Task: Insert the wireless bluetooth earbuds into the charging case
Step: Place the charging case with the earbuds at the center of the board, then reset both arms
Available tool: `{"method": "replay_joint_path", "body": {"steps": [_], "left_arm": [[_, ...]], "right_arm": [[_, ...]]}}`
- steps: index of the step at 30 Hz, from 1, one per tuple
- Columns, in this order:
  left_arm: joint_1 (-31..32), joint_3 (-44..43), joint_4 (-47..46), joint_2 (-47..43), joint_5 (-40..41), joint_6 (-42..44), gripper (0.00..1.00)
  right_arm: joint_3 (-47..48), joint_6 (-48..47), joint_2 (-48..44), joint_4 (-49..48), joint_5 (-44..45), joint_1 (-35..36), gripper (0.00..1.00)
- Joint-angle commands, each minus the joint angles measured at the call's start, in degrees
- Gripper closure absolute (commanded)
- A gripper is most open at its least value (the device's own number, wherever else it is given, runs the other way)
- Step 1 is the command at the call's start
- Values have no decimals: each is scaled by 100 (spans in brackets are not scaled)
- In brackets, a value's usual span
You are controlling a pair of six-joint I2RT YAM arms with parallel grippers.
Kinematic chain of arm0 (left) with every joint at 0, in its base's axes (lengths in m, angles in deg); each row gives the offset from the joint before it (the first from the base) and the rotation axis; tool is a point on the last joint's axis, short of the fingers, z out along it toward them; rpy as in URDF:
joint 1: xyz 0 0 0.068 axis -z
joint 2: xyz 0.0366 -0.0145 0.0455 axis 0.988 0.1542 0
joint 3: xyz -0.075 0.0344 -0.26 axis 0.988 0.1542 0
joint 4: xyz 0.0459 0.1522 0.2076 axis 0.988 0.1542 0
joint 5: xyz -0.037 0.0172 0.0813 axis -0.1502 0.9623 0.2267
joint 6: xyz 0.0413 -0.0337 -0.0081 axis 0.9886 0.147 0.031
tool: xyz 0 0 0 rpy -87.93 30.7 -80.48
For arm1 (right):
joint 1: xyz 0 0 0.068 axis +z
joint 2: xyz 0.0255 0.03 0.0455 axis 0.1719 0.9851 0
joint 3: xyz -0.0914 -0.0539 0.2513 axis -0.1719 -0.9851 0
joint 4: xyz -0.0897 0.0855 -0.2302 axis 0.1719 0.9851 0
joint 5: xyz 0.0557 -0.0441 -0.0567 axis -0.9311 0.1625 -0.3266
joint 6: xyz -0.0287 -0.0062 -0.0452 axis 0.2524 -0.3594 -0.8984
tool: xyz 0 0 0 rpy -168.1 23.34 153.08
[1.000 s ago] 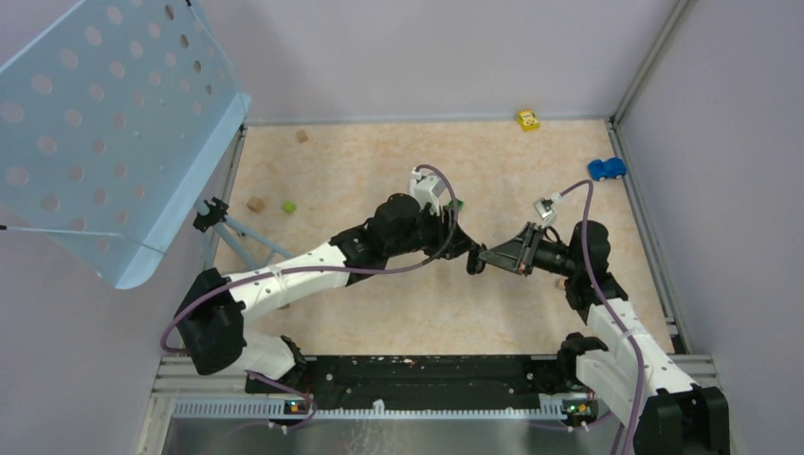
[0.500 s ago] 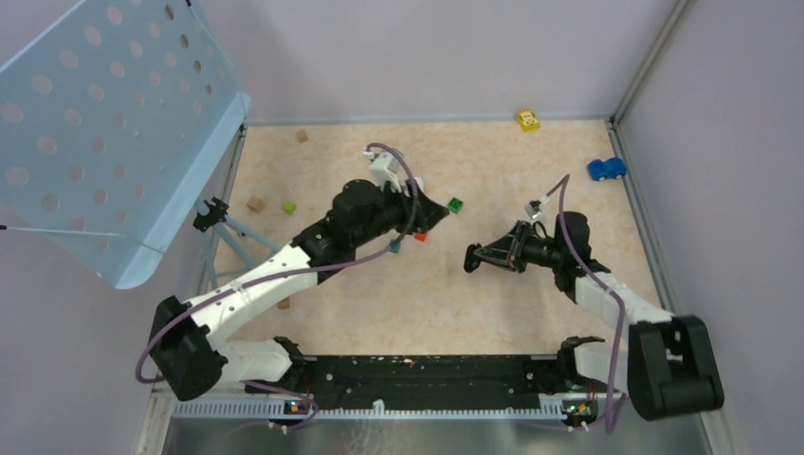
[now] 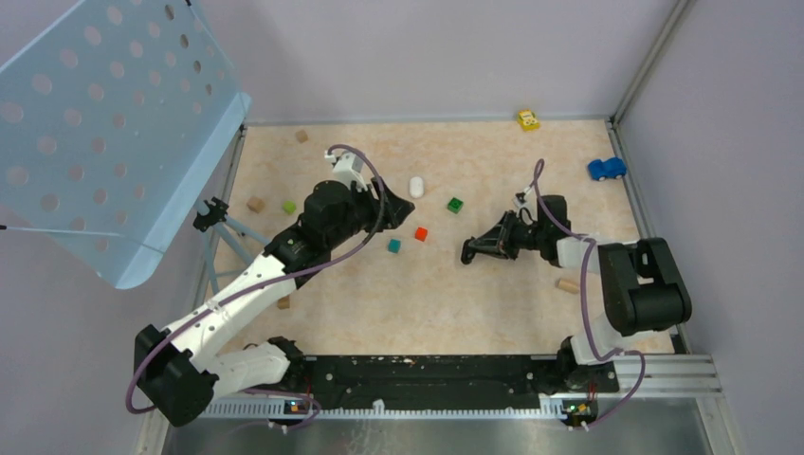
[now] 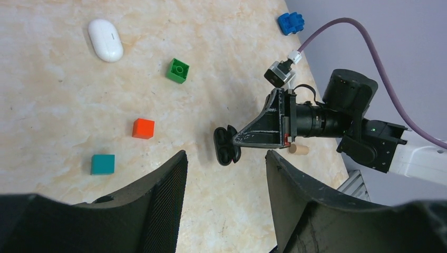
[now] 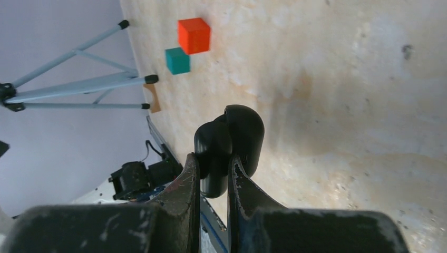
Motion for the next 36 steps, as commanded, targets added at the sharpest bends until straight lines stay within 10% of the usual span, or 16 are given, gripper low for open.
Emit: {"method": "replay_joint_path", "body": {"steps": [1, 13, 23, 30, 36], "left_arm": [[-30, 72, -60, -68, -42, 45, 38], [-40, 136, -119, -66, -129, 38, 38], [-30, 122, -179, 40, -253, 41, 38], [-69, -29, 69, 86, -30, 252, 35], [-245, -240, 521, 167, 764, 291, 9]], "right_arm": [[282, -719, 114, 619, 269, 53, 100], [113, -1408, -128, 1714, 755, -280, 100], [261, -1804, -991, 2850, 1590, -811, 50], [966, -2189, -2209, 4691, 4013, -1326, 43], [2109, -2016, -2866, 5814, 5958, -1326, 43]]}}
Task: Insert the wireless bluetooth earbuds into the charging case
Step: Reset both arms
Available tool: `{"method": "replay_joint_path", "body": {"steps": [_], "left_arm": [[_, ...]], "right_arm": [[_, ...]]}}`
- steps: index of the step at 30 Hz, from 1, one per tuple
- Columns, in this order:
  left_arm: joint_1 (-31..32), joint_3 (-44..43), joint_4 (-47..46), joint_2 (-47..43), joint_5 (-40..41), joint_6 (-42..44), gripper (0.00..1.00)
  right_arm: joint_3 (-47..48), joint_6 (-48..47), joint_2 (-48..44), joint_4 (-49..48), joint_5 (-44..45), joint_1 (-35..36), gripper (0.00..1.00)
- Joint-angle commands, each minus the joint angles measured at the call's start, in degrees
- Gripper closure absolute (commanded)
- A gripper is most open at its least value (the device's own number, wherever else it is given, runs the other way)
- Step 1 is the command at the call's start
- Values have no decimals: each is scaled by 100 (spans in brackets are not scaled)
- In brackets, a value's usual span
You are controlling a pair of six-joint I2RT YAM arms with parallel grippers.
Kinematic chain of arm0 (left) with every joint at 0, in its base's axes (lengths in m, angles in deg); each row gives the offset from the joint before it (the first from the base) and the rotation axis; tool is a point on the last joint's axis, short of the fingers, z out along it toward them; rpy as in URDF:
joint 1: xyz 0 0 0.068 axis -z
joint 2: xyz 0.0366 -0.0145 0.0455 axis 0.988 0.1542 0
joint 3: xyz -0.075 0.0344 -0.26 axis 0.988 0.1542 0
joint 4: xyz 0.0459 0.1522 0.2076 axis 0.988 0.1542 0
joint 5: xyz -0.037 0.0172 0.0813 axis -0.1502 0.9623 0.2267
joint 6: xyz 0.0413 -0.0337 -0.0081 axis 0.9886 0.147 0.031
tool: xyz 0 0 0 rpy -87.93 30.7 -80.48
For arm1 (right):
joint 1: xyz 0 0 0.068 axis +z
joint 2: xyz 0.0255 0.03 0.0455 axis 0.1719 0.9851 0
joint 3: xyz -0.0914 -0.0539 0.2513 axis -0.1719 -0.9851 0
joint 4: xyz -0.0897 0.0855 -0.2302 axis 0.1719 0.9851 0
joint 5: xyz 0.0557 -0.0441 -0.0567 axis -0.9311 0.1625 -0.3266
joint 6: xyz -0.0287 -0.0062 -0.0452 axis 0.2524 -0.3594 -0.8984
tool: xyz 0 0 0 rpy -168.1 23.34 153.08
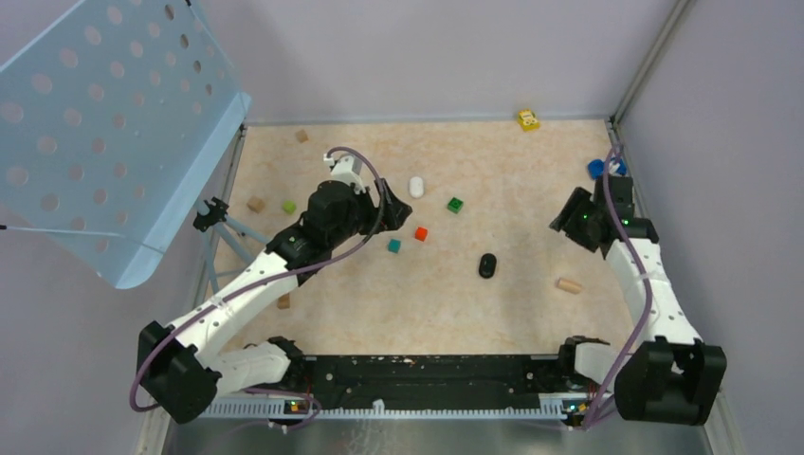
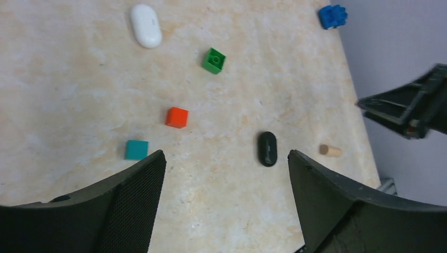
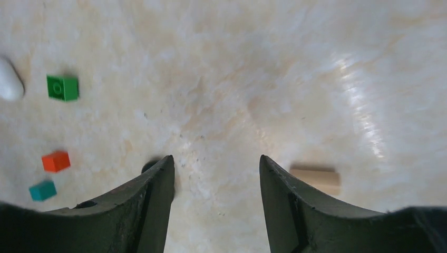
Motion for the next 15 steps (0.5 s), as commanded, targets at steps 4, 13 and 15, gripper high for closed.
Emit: {"method": "replay_joint_path", "body": {"steps": [4, 13, 15], "left_arm": [[-165, -765, 755, 299, 1062, 376, 1], [-168, -1056, 1174, 383, 1441, 781, 1], [-166, -961, 1089, 282, 1491, 783, 1]], "right_arm": [[1111, -47, -686, 990, 1887, -25, 43], [822, -206, -1156, 521, 1813, -25, 43], [760, -207, -1191, 455, 1785, -25, 43]]}}
